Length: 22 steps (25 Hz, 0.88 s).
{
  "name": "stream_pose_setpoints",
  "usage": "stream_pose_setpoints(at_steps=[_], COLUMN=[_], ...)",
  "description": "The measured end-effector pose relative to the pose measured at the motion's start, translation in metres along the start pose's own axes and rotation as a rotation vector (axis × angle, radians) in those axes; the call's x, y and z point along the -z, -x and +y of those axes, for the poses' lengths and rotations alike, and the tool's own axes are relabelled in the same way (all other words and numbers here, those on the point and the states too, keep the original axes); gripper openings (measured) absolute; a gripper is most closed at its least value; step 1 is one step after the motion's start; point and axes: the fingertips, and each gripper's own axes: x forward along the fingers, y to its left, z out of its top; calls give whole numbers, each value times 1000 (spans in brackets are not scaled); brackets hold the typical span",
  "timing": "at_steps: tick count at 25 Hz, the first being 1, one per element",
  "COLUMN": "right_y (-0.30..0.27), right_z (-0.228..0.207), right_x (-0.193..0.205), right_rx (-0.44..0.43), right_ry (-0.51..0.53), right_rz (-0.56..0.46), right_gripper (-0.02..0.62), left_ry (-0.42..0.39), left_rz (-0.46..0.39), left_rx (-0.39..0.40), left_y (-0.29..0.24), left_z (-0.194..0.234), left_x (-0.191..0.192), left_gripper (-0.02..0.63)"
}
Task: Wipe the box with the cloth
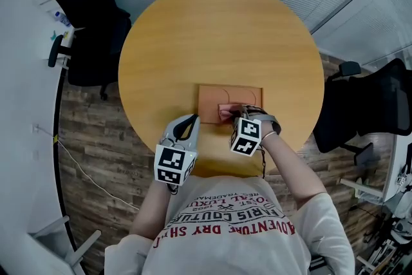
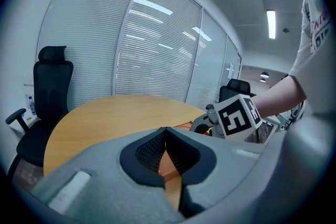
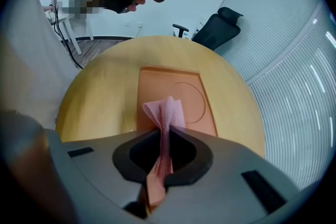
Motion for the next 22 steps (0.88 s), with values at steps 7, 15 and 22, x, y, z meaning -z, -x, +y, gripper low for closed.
stream_pose_setpoints(at_steps=[7,15,22], right_y=[9,22,38], right_z=[26,74,43], right_x=[3,17,31], right_rx=[-68,-303,-220], right_ry=[-57,-140,-177], right_rz=[19,50,33], right_gripper=[29,28,29], left_ry=[-19,-41,-57], left_rz=[-2,12,14], left_rx=[6,16,17], left_y=[5,14,9], left_z=[-9,-17,-12], left_x=[-2,1,-6], left_gripper=[9,9,9])
